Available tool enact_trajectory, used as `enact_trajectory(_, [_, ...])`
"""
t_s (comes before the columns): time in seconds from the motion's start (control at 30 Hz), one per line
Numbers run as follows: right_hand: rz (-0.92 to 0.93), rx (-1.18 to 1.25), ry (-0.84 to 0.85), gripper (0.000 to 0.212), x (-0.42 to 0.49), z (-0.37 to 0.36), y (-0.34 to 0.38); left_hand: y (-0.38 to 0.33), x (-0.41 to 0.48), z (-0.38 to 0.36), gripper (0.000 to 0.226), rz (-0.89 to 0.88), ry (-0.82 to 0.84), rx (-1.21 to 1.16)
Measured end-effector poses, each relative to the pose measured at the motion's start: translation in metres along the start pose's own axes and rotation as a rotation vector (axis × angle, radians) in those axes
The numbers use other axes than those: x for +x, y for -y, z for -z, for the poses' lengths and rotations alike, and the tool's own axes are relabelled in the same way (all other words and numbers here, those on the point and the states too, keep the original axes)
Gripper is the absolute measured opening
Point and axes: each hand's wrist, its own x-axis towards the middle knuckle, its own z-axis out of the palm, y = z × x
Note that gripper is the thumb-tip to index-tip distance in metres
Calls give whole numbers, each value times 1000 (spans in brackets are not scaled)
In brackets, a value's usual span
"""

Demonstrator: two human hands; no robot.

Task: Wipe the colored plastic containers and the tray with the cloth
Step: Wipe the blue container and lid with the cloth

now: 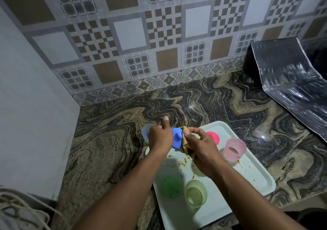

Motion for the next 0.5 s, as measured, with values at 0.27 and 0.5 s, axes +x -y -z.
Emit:
enact_trajectory(0.27, [25, -208, 207, 8, 14, 0, 43, -22, 4, 6, 59, -21, 5, 39])
enact_trajectory(0.5, [8, -84, -96, 15, 3, -9, 8, -6, 3, -9, 63, 201, 57, -162])
